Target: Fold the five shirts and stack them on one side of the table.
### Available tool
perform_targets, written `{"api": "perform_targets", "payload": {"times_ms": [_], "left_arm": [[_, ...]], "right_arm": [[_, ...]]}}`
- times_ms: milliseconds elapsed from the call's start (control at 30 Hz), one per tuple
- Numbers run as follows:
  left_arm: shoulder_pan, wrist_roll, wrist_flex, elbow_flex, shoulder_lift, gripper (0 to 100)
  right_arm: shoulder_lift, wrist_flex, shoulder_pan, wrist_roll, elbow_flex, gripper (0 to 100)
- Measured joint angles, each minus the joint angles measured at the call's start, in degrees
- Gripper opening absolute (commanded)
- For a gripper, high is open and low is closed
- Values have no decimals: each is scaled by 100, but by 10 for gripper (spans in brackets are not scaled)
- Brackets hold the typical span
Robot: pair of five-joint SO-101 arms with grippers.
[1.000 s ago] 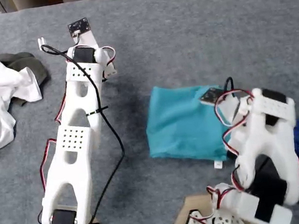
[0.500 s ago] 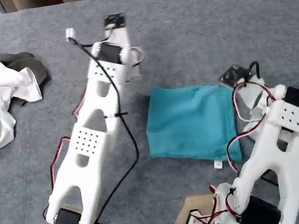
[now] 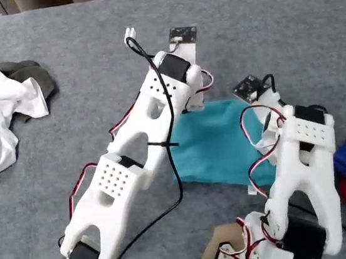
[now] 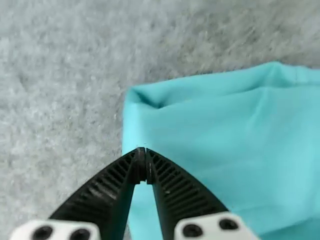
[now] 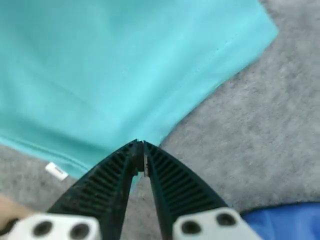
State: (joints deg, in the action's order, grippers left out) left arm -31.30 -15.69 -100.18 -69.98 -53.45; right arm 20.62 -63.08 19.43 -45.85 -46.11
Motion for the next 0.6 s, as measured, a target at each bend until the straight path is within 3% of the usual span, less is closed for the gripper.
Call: {"api": "perform_targets", "payload": {"times_ms": [200,367,600], "left_arm": [[88,0,44,343,26,20],[141,-44,554,396,-844,20],[237,-97,651,-396,-1503,20]], "right_arm": [[-62,70,-9,62,-79,5],[-62,237,-18,62,-369,5],[-62,1046,273,-360,-1284,5]]}}
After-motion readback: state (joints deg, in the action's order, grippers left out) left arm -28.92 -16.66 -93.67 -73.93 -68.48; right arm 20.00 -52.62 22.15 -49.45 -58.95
